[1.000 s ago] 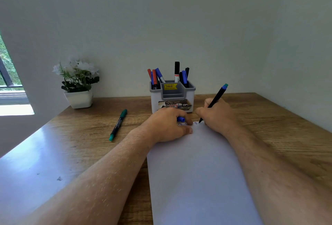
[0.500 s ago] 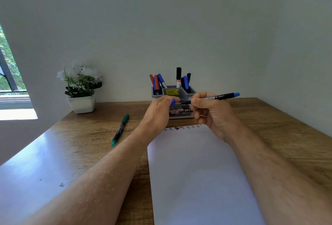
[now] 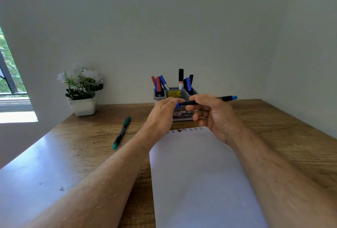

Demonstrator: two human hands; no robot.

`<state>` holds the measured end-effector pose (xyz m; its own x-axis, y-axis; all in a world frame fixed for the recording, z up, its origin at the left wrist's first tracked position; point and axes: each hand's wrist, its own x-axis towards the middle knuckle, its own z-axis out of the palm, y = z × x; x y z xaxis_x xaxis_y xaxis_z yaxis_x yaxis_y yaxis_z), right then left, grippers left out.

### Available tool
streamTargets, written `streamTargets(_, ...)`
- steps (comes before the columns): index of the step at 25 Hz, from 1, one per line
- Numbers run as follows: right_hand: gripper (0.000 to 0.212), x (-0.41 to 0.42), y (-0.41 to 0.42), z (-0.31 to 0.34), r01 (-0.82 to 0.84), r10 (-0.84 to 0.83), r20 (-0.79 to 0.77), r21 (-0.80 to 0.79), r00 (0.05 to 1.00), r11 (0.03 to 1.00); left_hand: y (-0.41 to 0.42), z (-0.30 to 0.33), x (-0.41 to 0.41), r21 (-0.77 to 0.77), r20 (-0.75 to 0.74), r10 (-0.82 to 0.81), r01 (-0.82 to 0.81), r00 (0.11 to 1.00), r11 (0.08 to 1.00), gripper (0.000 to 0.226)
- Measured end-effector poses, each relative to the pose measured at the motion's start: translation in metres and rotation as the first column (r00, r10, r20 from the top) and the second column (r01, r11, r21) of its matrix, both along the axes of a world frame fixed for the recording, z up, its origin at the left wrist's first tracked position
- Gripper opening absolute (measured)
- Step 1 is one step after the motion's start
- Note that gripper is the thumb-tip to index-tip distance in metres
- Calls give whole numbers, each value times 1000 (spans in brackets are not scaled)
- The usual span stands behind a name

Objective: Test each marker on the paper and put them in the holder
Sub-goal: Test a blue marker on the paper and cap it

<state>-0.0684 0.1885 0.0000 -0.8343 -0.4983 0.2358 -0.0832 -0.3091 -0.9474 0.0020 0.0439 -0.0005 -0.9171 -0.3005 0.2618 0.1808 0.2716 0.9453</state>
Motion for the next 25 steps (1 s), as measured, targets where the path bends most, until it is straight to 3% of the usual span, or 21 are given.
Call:
streamTargets(2,5,0,-1,1,22,-22,-8,3,1000,1000,-2,-2,-1,-39,3,22,-22,1000,999,33)
streamTargets(4,16,0,-1,2,62,-62,-9,-8,998,998,-3,-3,-3,-18,-17,87,-87,996,996,20)
streamTargets(6,21,1,-1,4,87,-87,-10,-24,996,996,-6,-2,-4,135,-72,164,-153,984,979,12)
streamTargets(9,11,1,0,4,41,-40,19,-80,999,996,-13,1,-4,379,-137,216,-150,967,913,23)
streamTargets(11,22,2,1,4,-17,21,38,-96,999,995,-16,3,-4,466,-150,235,-141,960,873,28)
streamTargets(13,29,2,1,4,-28,30,29,-61,999,998,-17,4,-3,476,-147,263,-165,953,864,30)
streamTargets(17,9,2,0,0,132,-112,-172,107,979,985,-15,4,-4,441,-170,329,-227,929,869,27)
streamTargets(19,9,1,-2,-5,302,-191,-407,228,893,925,-15,4,-3,416,-171,341,-246,924,875,24)
streamTargets(21,14,1,-5,-11,491,-233,-633,268,739,829,-14,4,-2,409,-167,356,-264,919,873,20)
streamTargets(25,15,2,-8,-13,619,-254,-804,172,537,767,-11,4,-2,433,-170,404,-300,899,850,19)
